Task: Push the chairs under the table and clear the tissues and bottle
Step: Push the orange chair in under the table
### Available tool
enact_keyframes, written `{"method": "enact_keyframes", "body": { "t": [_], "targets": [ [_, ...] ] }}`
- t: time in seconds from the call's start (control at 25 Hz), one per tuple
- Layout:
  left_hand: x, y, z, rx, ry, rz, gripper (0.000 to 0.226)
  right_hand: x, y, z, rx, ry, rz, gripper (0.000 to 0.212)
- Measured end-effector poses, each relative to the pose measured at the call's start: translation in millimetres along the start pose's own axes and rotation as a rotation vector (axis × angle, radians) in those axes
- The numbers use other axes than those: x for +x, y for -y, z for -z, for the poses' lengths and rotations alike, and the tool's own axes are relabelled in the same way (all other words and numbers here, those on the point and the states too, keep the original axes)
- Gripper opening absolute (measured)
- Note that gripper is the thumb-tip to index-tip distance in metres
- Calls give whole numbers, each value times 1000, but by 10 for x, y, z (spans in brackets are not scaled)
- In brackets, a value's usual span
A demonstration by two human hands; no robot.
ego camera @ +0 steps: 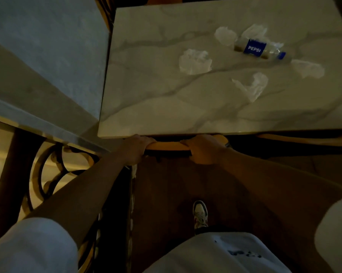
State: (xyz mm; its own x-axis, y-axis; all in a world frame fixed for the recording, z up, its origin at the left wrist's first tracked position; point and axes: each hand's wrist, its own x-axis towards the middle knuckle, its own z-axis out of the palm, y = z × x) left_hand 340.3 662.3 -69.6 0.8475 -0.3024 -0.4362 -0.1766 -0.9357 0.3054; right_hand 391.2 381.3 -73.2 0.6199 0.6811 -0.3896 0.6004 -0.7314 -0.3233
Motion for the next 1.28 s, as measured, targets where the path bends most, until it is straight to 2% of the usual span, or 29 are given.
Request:
{"method": "enact_keyframes", "body": {
  "t": [0.2, 0.4, 0.52, 0.64, 0.76, 0.88, 1.0, 1.08, 1.16, 1.28],
  "targets": [
    [-29, -27, -28, 8, -47, 29, 60, 23, -23, -29, 7, 4, 2, 64],
    [-47, -117, 44, 11, 20, 92, 62, -18, -45, -42, 63, -20, 19, 77],
    [-114, -231, 99, -25, 72, 160, 75, -79, -41, -1, 98, -5, 79, 85],
    [-228, -455, 151, -90, 26, 208, 68, -200, 15, 75, 49, -31, 87, 78],
    [-305, -713, 124, -56, -81, 176, 67, -432, 70, 82, 113, -234, 73, 57],
    [-354, -1070, 74, -16, -104, 121, 67, -808, 35, -18, 131, -364, -23, 52],
    [-377, -1576, -18, 46, -143, -16, 63, -1315, 11, -279, 121, -368, -182, 57],
    [-381, -1918, -69, -10, -201, -80, 57, -1642, -5, -408, 157, -364, -280, 56],
    [-383, -2287, -199, -65, -167, -112, 56, -2034, -65, -562, 184, -358, -364, 55],
    [-291, -2787, -517, -46, -21, -179, 55, -2657, -262, -848, 219, -355, -512, 58]
  ]
}}
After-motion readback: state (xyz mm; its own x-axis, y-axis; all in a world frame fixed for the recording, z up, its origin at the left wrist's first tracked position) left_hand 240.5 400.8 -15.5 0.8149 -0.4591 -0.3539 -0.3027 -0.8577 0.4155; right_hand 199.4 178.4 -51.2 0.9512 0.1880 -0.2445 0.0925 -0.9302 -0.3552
